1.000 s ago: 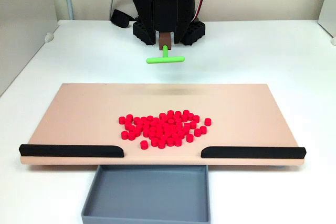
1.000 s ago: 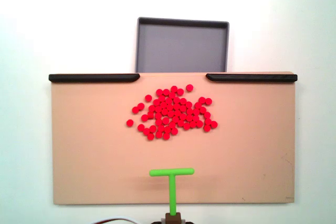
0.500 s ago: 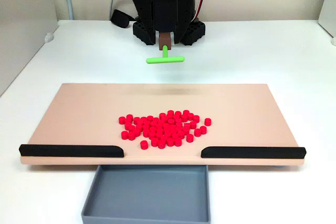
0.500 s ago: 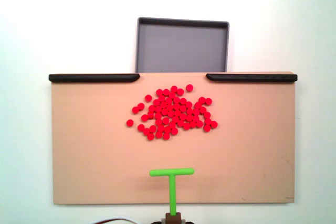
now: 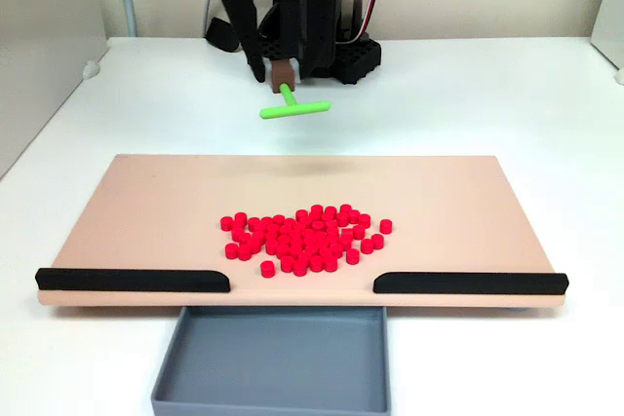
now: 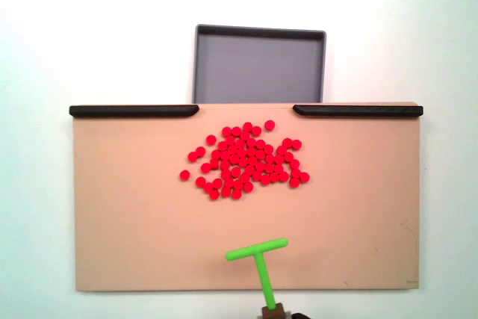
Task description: Gather the right side granules
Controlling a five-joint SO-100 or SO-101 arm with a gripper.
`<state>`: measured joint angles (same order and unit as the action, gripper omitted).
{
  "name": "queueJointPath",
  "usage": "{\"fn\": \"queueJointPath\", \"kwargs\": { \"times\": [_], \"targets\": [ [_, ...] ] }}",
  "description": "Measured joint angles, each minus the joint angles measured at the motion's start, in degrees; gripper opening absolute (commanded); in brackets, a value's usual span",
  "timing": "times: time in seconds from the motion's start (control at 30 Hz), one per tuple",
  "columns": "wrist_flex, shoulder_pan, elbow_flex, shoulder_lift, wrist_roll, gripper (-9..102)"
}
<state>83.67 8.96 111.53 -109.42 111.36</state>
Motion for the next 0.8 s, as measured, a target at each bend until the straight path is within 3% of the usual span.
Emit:
{"fn": "queueJointPath", "kwargs": {
  "times": [0.23, 0.47, 0.6, 0.8],
  "targets": [
    [-0.4, 8.4, 0.0, 1.3, 30.5, 0],
    [-6.2, 15.4, -1.5, 5.7, 62.1, 0],
    [-6.6, 15.1, -6.9, 12.0, 70.8, 0],
    [-6.7, 16.3, -14.0, 20.5, 72.9, 0]
  ]
}}
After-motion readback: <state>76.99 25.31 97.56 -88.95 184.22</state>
